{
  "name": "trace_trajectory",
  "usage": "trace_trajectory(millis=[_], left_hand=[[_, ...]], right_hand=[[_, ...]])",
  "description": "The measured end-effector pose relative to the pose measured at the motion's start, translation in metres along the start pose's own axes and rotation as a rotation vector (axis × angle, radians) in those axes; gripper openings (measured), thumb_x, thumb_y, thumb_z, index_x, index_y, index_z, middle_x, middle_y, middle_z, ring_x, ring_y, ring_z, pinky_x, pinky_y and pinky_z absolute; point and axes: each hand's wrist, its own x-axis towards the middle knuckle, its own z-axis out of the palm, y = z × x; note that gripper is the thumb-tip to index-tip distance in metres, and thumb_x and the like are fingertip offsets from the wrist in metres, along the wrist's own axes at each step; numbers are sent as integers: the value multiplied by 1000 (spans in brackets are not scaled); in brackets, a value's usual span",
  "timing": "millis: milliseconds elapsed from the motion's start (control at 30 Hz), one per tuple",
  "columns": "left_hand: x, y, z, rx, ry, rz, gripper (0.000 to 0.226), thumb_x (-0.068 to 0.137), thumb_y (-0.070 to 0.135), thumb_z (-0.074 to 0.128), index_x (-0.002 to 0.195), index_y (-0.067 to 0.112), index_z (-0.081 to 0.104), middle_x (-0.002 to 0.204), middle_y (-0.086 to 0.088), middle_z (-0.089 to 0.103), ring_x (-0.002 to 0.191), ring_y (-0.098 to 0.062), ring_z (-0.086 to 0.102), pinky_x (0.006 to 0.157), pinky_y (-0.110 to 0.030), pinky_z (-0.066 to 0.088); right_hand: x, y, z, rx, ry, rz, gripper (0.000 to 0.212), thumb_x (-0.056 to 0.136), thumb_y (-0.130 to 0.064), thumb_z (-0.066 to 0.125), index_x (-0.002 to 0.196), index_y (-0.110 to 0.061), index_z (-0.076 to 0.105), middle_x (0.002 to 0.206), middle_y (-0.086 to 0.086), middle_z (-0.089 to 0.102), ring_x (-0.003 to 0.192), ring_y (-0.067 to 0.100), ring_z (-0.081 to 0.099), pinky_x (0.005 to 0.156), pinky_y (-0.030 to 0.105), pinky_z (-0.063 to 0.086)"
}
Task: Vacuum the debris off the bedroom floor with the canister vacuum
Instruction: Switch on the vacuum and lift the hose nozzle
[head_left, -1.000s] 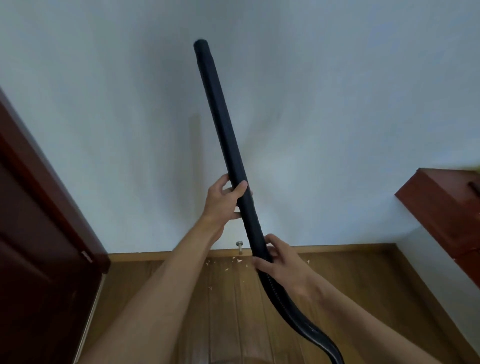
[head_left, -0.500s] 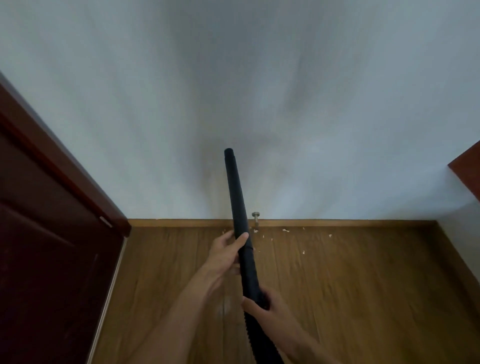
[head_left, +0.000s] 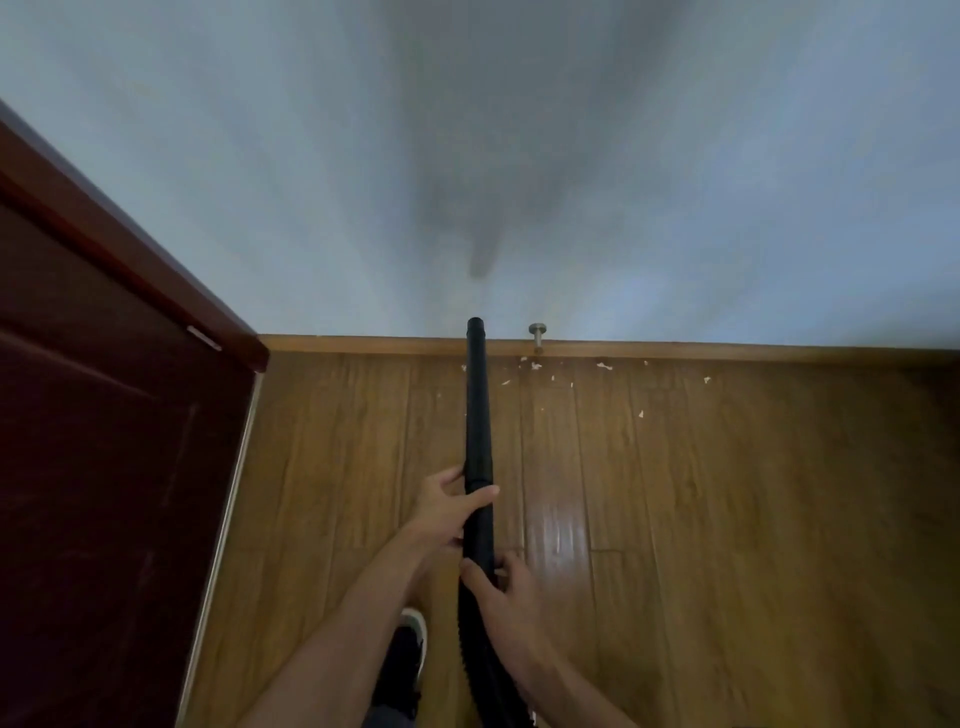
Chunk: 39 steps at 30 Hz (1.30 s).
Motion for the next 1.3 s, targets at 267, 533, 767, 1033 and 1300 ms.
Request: trace_trajectory(millis=[267,533,767,1033,1300], left_hand=[[62,-31,-9,71,14,-71,72,81,18,78,143,21,43,107,-11,71,89,-26,70,82,-46,59],[120,-42,-13,99,6,-141,75,78,10,79,142,25,44,103,-9,68,95,-28,69,82,-49,58],[163,-51,-20,186,2,-133,78,77,4,79,144,21,42,113,-14,68,97,-29,68,77,-48,59],[190,-66,-25,214,-13,-153,81,73,-4,79,143,15,43,96,-10,67,79,-20,67,50,-25,56],[187,-79,-34,224,-15,-182,79,74,-6,78,143,13,43,81,-5,66,64,-16,67,43,-22,51]], right_hand=[[46,28,12,-126,69,-33,29,84,-24,69,107,-23,51,95,-2,65,83,9,65,77,32,56],[93,28,29,-233,180,-50,38,85,-19,67,115,-21,43,78,-7,58,57,-5,59,46,8,42],[132,27,50,-200,239,56,40,82,-26,68,112,-25,41,86,-4,62,73,12,64,65,33,54],[160,41,63,-151,255,93,44,73,-32,65,109,-31,40,89,-4,66,81,18,67,73,44,58],[160,56,78,-138,258,113,41,68,-36,60,103,-32,38,87,-1,67,76,19,67,68,43,58]])
